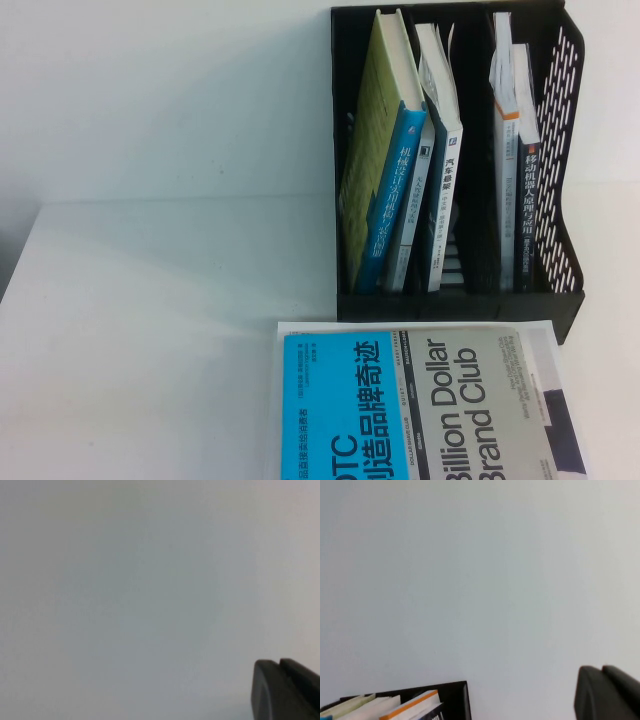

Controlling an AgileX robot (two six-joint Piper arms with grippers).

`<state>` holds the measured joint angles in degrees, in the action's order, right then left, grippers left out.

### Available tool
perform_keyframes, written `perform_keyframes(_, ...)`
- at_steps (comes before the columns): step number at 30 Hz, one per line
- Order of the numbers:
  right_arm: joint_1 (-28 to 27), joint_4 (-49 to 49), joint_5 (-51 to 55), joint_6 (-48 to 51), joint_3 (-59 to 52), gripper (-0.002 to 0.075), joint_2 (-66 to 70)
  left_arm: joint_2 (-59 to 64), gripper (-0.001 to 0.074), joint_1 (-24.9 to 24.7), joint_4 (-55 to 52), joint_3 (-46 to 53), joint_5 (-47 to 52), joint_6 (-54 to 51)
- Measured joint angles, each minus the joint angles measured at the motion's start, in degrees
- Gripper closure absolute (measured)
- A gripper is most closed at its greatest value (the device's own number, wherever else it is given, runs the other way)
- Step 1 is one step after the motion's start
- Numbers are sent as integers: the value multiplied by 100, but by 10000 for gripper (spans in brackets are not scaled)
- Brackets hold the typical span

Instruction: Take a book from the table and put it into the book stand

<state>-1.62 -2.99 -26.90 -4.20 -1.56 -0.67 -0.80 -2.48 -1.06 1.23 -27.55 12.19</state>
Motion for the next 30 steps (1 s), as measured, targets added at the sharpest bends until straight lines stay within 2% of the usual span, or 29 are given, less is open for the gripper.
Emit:
perform_keyframes(3, 0, -77, 192, -190, 0, 729, 0, 0, 739, 0, 158, 0, 22, 790)
perform_keyframes(5, 0, -77, 576, -296, 14, 729, 0, 0, 739, 0, 299, -150, 491, 1293)
perform_keyframes(15, 0, 607, 4739, -105, 1815, 729, 161, 386, 739, 0, -78, -2656, 4451, 1567)
perform_keyframes(18, 0, 540, 6114, -42, 2454, 729, 580, 821, 739, 0, -98, -3083, 5202, 1428)
perform_keyframes(21, 0, 244, 7285, -30, 2799, 729, 1097, 1249, 739, 0, -34, -3109, 5504, 1426)
perform_keyframes(25, 0, -530, 7931, 73, 2862, 729, 1836, 1665, 739, 0, 631, -2953, 5559, 1707)
perform_keyframes(30, 0, -1518, 7571, 905, 2862, 729, 2663, 2337, 739, 0, 2312, -2627, 5587, 1266)
